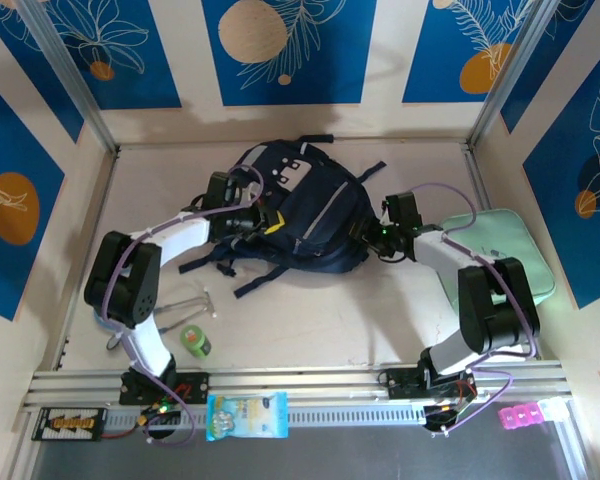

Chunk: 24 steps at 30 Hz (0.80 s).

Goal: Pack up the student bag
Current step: Rotate the student bag at the center of the table, then zip the student bag at the center of the table.

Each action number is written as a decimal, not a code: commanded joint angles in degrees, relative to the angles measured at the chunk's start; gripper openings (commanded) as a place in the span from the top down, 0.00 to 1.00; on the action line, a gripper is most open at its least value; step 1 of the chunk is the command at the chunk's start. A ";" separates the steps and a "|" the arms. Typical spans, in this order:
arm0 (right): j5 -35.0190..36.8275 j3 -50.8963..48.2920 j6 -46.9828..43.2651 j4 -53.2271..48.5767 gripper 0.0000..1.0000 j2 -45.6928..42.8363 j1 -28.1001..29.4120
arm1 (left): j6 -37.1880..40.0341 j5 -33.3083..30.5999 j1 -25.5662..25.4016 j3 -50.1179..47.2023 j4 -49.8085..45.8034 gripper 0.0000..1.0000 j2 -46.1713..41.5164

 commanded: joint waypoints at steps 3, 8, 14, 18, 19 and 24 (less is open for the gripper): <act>14.61 2.14 -4.07 -14.06 0.45 -12.52 4.56 | -6.85 -2.18 -2.04 -0.05 5.35 1.00 -4.21; 19.39 3.11 -3.12 -20.01 0.44 -17.94 14.09 | -7.21 -3.21 -2.12 0.78 5.01 1.00 -4.11; 28.85 9.24 1.52 -19.16 0.49 -10.78 30.52 | -7.32 -2.78 -2.08 1.34 4.78 1.00 -3.67; 31.92 15.92 5.72 -19.14 0.55 -2.04 35.27 | -7.32 -2.81 -2.17 1.18 4.77 1.00 -3.94; 32.31 17.26 6.18 -19.04 0.57 -0.23 35.84 | -7.32 -2.68 -2.19 1.18 4.78 1.00 -3.96; 33.63 23.19 10.57 -19.65 0.63 7.68 36.84 | -7.36 -2.21 -2.19 1.03 5.48 1.00 -3.96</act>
